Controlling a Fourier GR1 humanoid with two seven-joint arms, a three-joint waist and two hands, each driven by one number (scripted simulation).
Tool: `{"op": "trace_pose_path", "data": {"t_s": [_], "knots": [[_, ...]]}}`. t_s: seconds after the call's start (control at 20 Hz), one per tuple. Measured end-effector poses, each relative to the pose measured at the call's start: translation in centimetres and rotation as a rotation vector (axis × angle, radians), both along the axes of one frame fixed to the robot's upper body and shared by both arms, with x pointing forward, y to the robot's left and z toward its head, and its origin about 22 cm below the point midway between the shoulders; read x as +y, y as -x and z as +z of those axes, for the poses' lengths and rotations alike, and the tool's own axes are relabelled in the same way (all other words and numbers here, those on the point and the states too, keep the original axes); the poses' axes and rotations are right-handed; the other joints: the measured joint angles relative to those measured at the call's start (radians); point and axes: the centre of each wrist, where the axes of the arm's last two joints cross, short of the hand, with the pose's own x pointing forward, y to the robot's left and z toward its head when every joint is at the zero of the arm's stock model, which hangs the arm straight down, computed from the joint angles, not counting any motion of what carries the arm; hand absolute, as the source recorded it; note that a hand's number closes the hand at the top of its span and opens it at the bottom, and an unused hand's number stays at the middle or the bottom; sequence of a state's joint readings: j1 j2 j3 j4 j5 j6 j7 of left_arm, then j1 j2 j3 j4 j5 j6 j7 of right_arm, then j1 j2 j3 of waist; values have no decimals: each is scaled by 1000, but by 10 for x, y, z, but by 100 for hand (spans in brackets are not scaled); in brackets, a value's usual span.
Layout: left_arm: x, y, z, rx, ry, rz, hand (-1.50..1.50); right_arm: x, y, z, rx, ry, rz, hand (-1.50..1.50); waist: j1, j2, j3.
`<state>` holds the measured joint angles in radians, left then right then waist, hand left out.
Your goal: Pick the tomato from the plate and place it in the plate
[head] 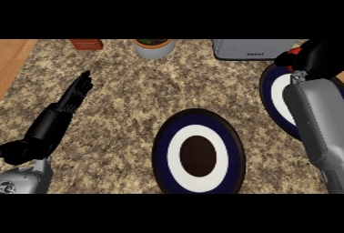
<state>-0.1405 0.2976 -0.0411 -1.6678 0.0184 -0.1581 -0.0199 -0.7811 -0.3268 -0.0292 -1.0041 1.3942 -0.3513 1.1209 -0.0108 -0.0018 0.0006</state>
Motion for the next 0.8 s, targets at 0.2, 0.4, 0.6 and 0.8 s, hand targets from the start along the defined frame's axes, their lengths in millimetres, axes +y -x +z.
{"op": "trace_pose_path", "data": {"t_s": [0.2,0.4,0.6,0.8], "knots": [[1,-2,0,-2,-1,-1,0,-38,11,-27,26,-82,-63,150,5,2,0],[-3,-4,3,-6,-3,-11,0,-67,22,-57,60,-236,-137,-150,11,5,1],[-9,-6,2,-11,4,-11,0,-93,27,-73,51,-325,-175,-150,17,6,1],[-10,-8,5,-9,4,-15,0,-103,33,-95,-2,-319,-155,-150,20,6,1]]}}
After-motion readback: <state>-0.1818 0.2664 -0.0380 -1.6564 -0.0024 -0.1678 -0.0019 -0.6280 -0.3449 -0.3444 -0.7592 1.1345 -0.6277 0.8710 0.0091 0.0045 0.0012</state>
